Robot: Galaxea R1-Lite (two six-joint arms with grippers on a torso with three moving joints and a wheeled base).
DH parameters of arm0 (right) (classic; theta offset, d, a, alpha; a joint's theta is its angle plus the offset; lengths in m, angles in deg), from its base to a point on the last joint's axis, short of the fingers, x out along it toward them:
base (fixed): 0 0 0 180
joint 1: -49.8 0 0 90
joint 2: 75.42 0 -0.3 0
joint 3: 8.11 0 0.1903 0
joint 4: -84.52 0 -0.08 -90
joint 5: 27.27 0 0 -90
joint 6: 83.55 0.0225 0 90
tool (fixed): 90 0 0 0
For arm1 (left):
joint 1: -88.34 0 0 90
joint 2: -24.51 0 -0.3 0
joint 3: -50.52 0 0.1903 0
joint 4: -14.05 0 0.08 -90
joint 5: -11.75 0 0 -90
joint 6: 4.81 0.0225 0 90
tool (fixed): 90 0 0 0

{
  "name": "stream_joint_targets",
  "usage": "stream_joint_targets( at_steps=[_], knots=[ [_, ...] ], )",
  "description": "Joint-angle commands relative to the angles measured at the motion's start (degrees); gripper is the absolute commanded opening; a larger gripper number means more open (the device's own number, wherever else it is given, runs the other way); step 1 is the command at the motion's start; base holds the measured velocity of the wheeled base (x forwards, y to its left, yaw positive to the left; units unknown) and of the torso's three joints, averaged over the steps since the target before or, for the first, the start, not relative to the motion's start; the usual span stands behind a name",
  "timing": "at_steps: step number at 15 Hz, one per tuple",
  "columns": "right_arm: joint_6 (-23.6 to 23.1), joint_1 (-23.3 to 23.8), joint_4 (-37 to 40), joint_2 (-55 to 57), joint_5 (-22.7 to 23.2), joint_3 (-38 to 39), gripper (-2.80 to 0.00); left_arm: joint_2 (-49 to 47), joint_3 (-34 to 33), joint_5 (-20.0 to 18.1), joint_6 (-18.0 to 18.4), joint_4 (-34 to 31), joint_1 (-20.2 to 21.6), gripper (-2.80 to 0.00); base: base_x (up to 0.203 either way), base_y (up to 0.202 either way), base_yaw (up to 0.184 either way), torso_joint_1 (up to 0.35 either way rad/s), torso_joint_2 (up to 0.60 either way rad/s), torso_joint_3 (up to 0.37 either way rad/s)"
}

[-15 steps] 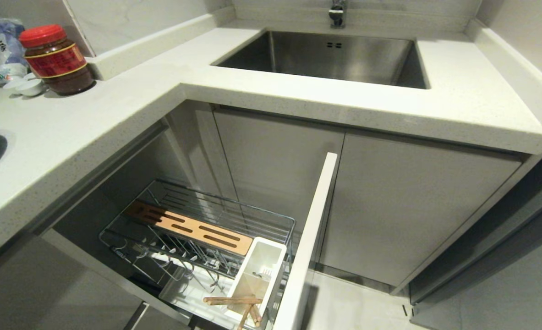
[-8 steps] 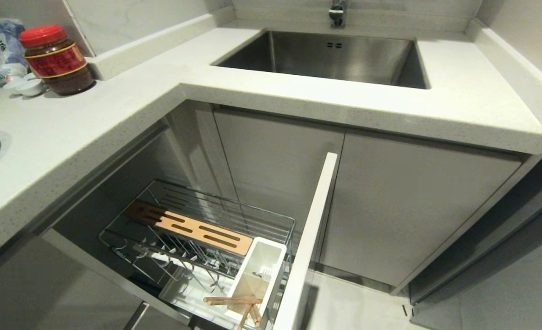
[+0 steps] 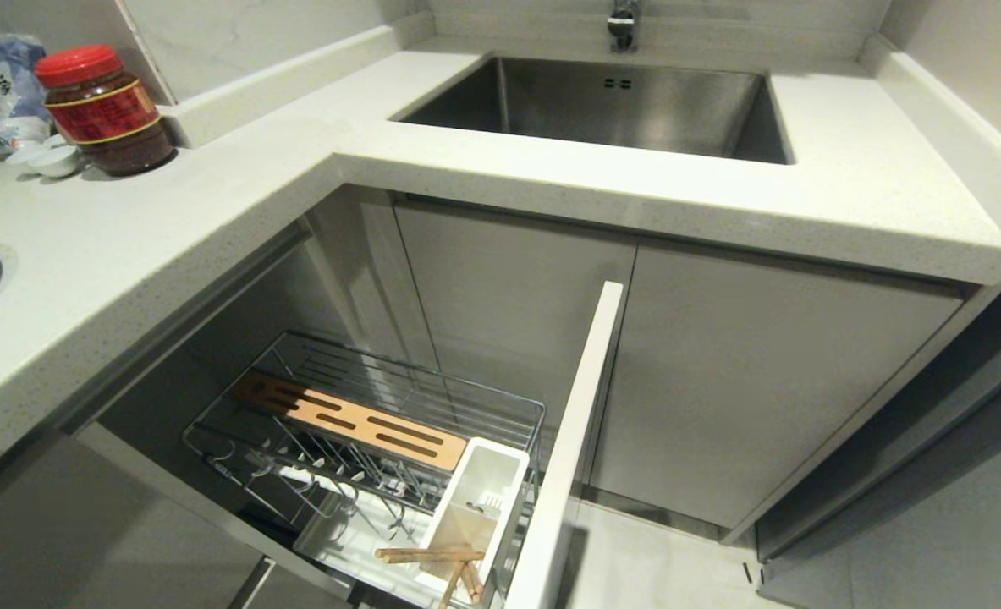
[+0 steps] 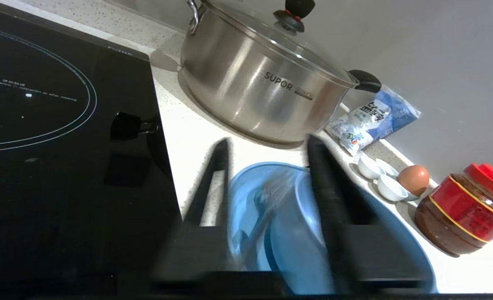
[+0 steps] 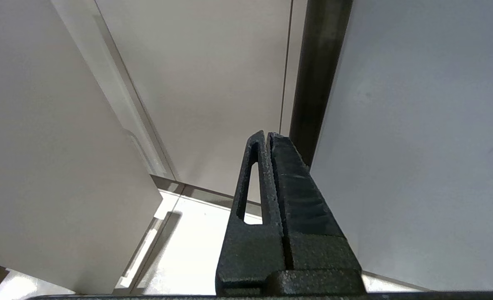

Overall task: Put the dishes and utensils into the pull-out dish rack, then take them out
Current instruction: Take the chopsticks out of the cupboard

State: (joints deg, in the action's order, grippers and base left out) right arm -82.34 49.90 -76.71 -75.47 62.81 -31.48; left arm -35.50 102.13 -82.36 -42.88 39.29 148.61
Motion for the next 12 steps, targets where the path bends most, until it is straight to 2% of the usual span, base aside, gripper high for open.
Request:
stream_joint_targets(
  at_steps=[1,9,12],
  knots=[
    [0.02,-0.01,-0.06,-0.04,0.01,1.49,-2.8,0.33,-0.03,-0.02,-0.25,0.35,0.02,0.0,0.0,0.0,0.0,0.0,0.0,0.0],
    [0.02,-0.01,0.01,-0.04,0.01,1.49,-2.8,5.2,0.66,0.08,0.31,0.44,0.02,0.0,0.0,0.0,0.0,0.0,0.0,0.0],
    [0.02,-0.01,0.01,-0.04,0.01,1.49,-2.8,8.13,3.04,0.15,1.21,0.21,0.02,0.0,0.0,0.0,0.0,0.0,0.0,0.0]
  ],
)
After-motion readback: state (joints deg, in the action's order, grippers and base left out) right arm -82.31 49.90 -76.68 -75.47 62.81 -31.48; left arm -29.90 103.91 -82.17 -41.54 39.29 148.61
